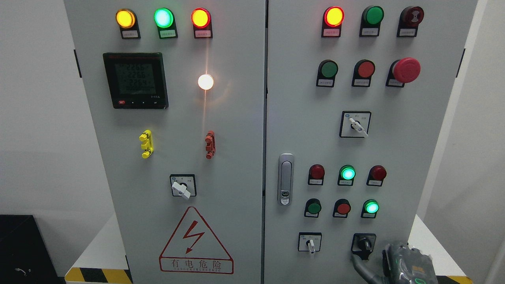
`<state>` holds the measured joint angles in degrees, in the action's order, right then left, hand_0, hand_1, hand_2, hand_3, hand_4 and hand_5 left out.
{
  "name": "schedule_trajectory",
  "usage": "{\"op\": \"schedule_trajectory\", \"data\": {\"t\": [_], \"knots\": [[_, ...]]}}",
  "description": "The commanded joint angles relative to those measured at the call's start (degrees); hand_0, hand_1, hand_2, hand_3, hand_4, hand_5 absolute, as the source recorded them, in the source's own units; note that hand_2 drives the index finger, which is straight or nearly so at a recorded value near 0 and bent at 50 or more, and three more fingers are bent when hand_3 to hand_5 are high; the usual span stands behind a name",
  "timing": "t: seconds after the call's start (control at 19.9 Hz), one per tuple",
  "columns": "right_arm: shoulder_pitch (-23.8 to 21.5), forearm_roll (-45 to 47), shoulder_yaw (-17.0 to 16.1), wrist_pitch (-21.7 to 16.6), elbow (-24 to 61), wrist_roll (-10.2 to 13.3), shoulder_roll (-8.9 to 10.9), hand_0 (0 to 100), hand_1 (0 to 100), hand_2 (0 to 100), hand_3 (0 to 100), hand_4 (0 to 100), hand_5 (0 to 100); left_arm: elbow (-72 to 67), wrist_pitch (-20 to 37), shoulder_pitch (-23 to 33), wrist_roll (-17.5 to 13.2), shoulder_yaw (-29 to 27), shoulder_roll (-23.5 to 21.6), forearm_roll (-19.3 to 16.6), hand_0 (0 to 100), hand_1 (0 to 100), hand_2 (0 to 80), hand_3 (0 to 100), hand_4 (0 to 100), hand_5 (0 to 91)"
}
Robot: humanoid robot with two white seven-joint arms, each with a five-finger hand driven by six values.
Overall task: Flip black knob to close circuit
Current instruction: 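Raise the right hand up to the black rotary knob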
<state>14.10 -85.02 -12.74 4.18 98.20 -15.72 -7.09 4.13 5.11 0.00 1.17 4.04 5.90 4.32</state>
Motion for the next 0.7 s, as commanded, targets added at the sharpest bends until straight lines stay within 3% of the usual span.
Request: {"op": "schedule_trajectory", "data": {"t": [0.0, 0.65], "knots": [[0.40, -0.23, -1.06, -0.05, -1.52, 0.25, 0.15, 0, 0, 96, 100, 100, 100, 0.00, -0.02, 0.35, -0.03, 0.00, -0.01, -0.01, 12, 56, 0.0, 0, 0, 0.0], [0.84, -0.14, -2.29, 0.03, -1.69, 0.51, 0.15, 0, 0, 96, 100, 100, 100, 0.00, -0.02, 0.35, -0.03, 0.00, -0.01, -0.01, 12, 56, 0.0, 0, 0, 0.0]]}}
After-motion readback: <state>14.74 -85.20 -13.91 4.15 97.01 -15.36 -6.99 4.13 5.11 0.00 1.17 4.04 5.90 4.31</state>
